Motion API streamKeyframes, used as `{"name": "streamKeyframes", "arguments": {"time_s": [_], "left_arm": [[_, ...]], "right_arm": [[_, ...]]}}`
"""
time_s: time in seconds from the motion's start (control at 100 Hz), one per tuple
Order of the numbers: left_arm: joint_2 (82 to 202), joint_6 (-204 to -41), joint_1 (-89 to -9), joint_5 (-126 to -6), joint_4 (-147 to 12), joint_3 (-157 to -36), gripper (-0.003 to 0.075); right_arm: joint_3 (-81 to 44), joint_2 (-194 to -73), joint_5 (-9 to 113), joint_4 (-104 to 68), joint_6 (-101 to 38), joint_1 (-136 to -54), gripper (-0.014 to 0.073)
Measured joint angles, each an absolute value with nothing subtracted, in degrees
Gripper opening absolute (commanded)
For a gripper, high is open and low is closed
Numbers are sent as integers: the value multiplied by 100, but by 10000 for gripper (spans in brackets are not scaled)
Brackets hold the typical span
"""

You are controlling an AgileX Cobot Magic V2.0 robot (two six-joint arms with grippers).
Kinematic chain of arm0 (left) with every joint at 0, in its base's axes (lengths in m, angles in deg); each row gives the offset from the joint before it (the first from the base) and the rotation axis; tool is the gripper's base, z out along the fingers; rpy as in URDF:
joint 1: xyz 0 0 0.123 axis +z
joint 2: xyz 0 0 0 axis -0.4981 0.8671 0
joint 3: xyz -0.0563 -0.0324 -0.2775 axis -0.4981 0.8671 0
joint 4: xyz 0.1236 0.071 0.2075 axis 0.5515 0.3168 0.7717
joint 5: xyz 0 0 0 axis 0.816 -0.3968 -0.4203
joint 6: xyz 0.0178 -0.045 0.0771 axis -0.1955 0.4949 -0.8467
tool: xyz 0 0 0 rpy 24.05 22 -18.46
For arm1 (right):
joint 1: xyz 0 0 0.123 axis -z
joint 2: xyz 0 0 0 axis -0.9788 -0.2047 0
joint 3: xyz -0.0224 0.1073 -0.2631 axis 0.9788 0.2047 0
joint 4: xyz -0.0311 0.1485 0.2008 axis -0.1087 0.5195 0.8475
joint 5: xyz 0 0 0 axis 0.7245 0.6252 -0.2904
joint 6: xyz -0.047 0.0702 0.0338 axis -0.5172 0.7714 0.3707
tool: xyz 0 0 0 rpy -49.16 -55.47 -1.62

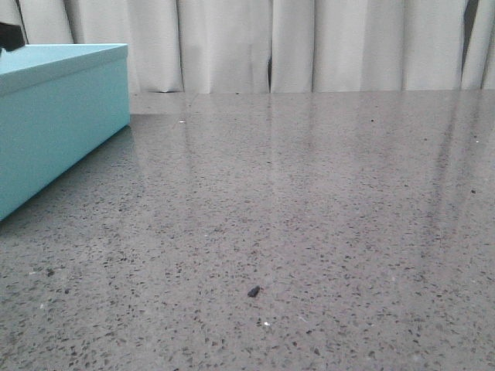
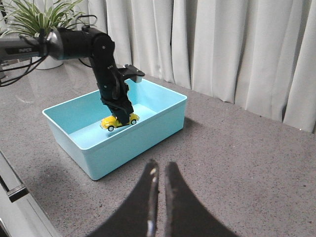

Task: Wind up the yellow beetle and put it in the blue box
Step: 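Lower the beetle into the box and open the left gripper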

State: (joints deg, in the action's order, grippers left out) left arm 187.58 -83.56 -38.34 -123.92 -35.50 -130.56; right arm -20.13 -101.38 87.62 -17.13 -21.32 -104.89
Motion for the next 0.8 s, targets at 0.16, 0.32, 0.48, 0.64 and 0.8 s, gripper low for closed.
{"name": "streamKeyframes", "arguments": {"time_s": [0.16, 0.32, 0.48, 0.64, 0.8], "left_arm": [[18983, -8161, -3821, -12182, -3564, -13042, 139], [19064, -8135, -3821, -12042, -3564, -13042, 190], [19079, -8112, -3821, -12039, -3589, -13042, 375], [19098, -8077, -3821, -12082, -3614, -13057, 428], [18982, -8053, -3821, -12121, -3722, -13319, 433]], "right_arm": [[-2013, -10138, 8762, -1655, -2132, -10489, -44], [-2013, -10138, 8762, -1642, -2132, -10489, -44], [-2013, -10138, 8762, -1642, -2141, -10489, -44], [-2013, -10138, 8762, -1630, -2141, -10489, -44], [-2013, -10138, 8762, -1630, -2141, -10489, -44]]}}
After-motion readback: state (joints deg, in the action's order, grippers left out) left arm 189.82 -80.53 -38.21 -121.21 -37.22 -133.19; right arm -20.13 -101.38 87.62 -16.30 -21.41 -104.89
